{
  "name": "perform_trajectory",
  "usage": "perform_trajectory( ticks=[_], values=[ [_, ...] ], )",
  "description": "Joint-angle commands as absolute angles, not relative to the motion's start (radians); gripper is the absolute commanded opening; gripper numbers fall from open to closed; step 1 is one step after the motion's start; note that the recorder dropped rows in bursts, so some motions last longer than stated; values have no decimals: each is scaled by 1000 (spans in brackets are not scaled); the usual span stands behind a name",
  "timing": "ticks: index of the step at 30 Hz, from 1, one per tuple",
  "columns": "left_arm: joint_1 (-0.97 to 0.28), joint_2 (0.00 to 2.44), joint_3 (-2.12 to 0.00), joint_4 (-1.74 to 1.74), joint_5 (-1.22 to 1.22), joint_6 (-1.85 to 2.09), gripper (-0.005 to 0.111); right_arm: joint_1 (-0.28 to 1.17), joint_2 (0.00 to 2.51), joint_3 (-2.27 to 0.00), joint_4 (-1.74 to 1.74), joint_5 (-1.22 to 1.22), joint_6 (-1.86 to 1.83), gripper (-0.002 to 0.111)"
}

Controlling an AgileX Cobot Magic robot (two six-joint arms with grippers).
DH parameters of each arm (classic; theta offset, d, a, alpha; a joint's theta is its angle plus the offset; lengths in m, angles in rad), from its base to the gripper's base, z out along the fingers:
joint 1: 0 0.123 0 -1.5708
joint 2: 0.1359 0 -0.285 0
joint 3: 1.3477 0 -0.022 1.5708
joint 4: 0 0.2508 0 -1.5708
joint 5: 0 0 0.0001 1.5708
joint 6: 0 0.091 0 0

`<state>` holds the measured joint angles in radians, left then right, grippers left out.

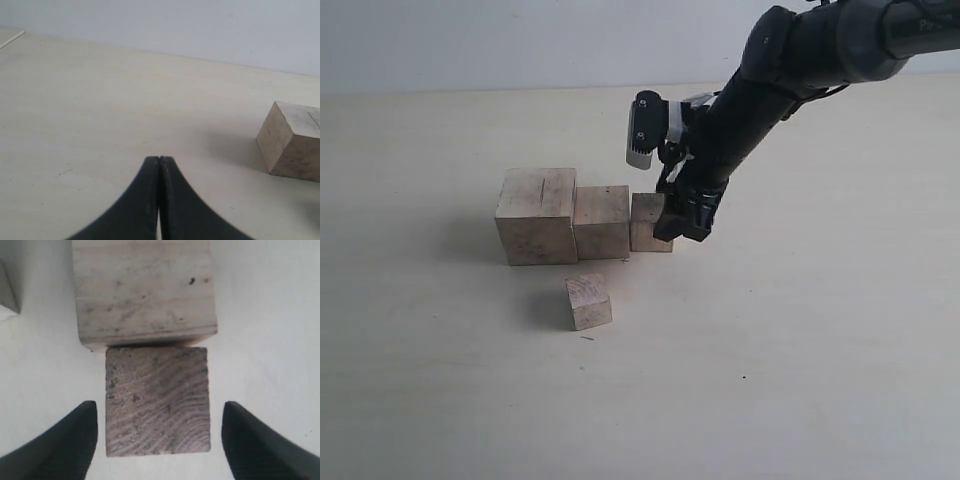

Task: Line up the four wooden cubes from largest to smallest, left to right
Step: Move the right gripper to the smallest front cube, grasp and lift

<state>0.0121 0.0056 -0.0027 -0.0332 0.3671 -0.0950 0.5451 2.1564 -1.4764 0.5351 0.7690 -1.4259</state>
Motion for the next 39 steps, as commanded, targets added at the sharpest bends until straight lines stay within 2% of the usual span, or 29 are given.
perform_trajectory(
  ticks=[1, 3, 8, 10, 13, 14, 16, 19, 23, 26, 31, 35, 39],
  values=[
    [7, 0, 0, -29, 359, -91, 0, 547, 2124, -1474, 575, 772, -1404, 76],
    [7, 0, 0, -29, 359, -91, 0, 547, 2108, -1474, 582, 784, -1393, 79],
    [7, 0, 0, -29, 359, -91, 0, 547, 1973, -1474, 498, 926, -1092, 78],
    [7, 0, 0, -29, 359, -91, 0, 563, 1925, -1474, 508, 981, -909, 72],
    [7, 0, 0, -29, 359, -91, 0, 623, 1884, -1474, 508, 1024, -757, 44],
    [7, 0, 0, -29, 359, -91, 0, 659, 1873, -1474, 508, 1052, -715, 27],
    [7, 0, 0, -29, 359, -91, 0, 718, 1871, -1474, 508, 1086, -628, 0],
    [7, 0, 0, -29, 359, -91, 0, 804, 1873, -1474, 461, 1063, -444, 0],
    [7, 0, 0, -29, 359, -91, 0, 937, 1902, -1472, 249, 974, 45, 0],
    [7, 0, 0, -29, 359, -91, 0, 983, 1949, -1472, 126, 974, 236, 2],
    [7, 0, 0, -29, 359, -91, 0, 989, 2007, -1472, 116, 972, 272, 27],
    [7, 0, 0, -29, 359, -91, 0, 989, 2011, -1472, 141, 962, 272, 55],
    [7, 0, 0, -29, 359, -91, 0, 989, 2014, -1472, 101, 912, 301, 67]
  ],
)
